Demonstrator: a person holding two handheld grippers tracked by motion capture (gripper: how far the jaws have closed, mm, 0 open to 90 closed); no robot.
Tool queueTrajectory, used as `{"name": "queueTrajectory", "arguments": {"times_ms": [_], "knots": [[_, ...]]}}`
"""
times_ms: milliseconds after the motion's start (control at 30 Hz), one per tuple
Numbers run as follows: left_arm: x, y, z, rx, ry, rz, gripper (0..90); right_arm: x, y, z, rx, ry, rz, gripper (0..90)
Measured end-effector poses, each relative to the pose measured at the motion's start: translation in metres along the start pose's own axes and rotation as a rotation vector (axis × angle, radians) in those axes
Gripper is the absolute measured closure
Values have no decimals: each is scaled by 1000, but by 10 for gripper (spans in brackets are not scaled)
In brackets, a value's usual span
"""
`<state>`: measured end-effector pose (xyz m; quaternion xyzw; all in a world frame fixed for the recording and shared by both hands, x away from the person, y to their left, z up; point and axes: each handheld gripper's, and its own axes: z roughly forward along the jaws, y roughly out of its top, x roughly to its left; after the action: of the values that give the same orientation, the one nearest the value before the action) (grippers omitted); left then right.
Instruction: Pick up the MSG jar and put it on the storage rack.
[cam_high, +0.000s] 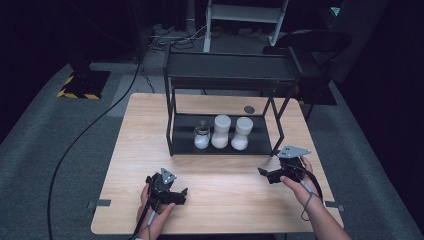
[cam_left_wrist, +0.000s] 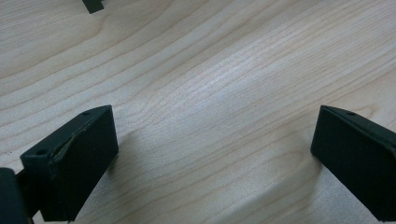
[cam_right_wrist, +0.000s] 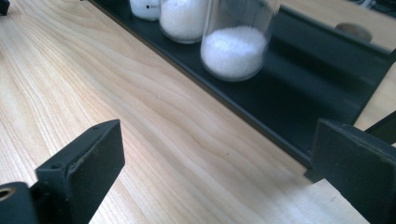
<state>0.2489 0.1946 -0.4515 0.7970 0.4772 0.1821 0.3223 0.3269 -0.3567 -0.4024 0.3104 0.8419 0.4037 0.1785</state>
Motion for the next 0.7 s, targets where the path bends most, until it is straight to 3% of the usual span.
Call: {"name": "queueTrajectory", "arguments": {"times_ms": [700], "knots": [[0, 0, 0, 0, 0, 0, 6, 6, -32, 18, 93, 33, -17, 26]]}}
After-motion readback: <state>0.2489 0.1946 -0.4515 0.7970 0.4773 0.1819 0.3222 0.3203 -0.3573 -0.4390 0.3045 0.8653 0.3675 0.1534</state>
